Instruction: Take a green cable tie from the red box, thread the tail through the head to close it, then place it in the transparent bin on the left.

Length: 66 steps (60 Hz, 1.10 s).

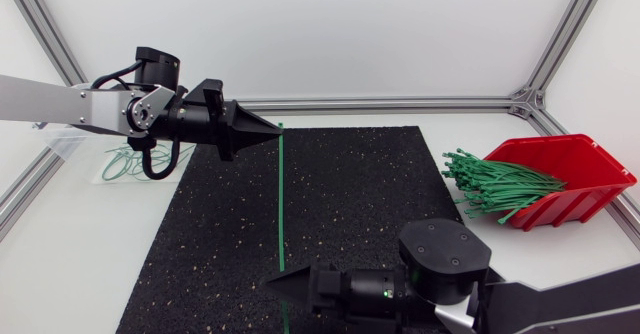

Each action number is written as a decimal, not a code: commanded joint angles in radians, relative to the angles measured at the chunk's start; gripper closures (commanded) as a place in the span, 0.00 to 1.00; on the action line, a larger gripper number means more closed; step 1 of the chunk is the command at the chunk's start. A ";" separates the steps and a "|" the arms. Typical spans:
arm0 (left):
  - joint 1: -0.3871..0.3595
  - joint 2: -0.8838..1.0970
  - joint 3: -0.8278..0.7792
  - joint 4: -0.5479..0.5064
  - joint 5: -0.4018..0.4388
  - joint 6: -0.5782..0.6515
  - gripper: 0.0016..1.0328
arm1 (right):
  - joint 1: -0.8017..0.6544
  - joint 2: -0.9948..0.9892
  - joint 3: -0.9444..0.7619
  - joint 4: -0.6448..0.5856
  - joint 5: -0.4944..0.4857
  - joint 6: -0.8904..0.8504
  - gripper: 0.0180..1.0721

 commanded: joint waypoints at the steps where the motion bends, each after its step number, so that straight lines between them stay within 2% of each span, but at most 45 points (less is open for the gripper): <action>1: 0.017 0.017 0.016 -0.008 0.002 0.018 0.96 | 0.010 -0.017 -0.025 0.006 -0.004 0.021 0.07; 7: 0.014 0.022 0.008 -0.011 0.002 0.034 0.96 | 0.004 -0.018 -0.034 0.006 -0.007 0.035 0.19; 10: 0.011 0.024 0.008 -0.011 0.002 0.035 0.96 | -0.002 -0.027 -0.045 0.007 -0.019 0.056 0.44; 11: 0.010 0.024 0.010 -0.011 0.002 0.035 0.96 | -0.007 -0.035 -0.047 0.007 -0.024 0.064 0.45; 18: 0.008 0.024 0.023 -0.020 0.002 0.035 0.96 | -0.018 -0.044 -0.053 0.006 -0.027 0.064 0.45; 21: 0.005 0.024 0.030 -0.026 0.000 0.035 0.96 | -0.018 -0.044 -0.056 0.006 -0.027 0.064 0.49; 31: -0.004 0.027 0.036 -0.032 -0.001 0.035 0.96 | -0.010 -0.038 -0.048 0.006 -0.027 0.062 0.53; 42: -0.001 0.030 0.036 -0.032 0.000 0.038 0.96 | -0.007 -0.040 -0.047 0.004 -0.027 0.075 0.62; 66: -0.003 0.034 0.030 -0.032 0.000 0.047 0.96 | -0.013 -0.029 -0.034 0.003 -0.006 0.102 0.72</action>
